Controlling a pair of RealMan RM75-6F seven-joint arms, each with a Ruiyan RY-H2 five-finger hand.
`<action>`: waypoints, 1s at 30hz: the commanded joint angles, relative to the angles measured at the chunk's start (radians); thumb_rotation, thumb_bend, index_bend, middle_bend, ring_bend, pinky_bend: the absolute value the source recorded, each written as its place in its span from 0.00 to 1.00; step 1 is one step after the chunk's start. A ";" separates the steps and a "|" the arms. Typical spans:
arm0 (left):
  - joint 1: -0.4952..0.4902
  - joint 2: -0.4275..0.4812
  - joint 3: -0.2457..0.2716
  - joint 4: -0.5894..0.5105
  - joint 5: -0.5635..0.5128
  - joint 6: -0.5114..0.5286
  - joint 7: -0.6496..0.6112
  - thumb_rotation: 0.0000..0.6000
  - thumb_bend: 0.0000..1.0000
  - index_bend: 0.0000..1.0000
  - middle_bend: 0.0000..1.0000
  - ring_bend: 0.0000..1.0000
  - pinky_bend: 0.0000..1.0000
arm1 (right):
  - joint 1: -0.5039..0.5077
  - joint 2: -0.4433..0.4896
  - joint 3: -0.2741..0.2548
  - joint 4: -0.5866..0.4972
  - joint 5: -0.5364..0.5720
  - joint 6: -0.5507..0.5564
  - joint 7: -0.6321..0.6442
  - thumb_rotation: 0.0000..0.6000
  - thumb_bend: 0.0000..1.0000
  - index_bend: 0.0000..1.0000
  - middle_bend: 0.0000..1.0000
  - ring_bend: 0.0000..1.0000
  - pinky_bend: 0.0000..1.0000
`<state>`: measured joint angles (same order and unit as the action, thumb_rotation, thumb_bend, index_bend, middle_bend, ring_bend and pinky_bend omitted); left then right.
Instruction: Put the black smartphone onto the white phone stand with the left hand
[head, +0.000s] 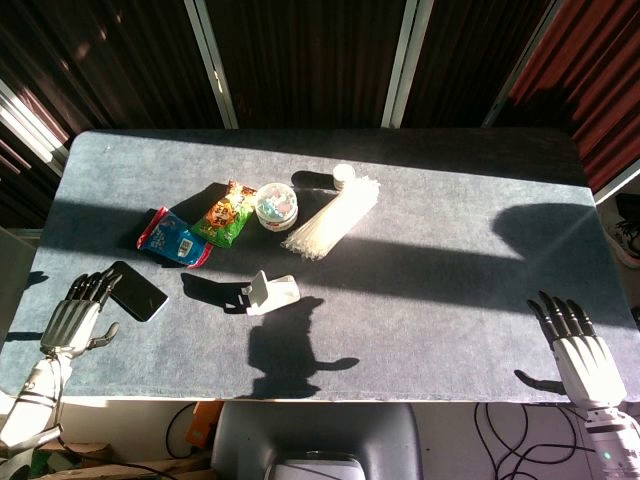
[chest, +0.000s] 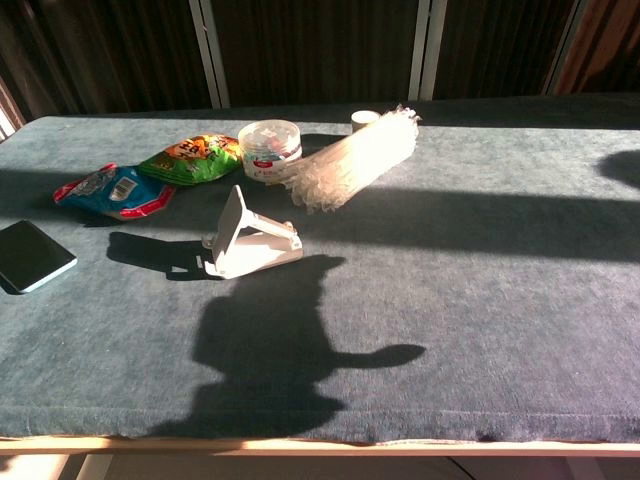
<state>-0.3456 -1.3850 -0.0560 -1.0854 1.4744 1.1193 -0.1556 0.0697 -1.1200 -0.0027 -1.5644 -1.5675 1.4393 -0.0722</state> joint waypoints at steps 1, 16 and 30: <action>-0.022 -0.054 -0.003 0.066 -0.021 -0.035 -0.011 1.00 0.35 0.00 0.00 0.00 0.00 | -0.001 0.003 0.000 0.001 -0.003 0.005 0.008 1.00 0.11 0.00 0.00 0.00 0.00; -0.063 -0.149 -0.004 0.206 -0.072 -0.129 -0.009 1.00 0.35 0.00 0.00 0.00 0.00 | -0.003 0.012 -0.004 0.005 -0.013 0.013 0.035 1.00 0.11 0.00 0.00 0.00 0.00; -0.091 -0.180 -0.008 0.224 -0.096 -0.182 0.001 1.00 0.35 0.00 0.00 0.00 0.00 | -0.002 0.016 0.000 0.005 -0.006 0.013 0.046 1.00 0.11 0.00 0.00 0.00 0.00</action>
<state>-0.4355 -1.5644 -0.0635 -0.8602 1.3777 0.9375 -0.1518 0.0676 -1.1038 -0.0030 -1.5596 -1.5732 1.4522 -0.0258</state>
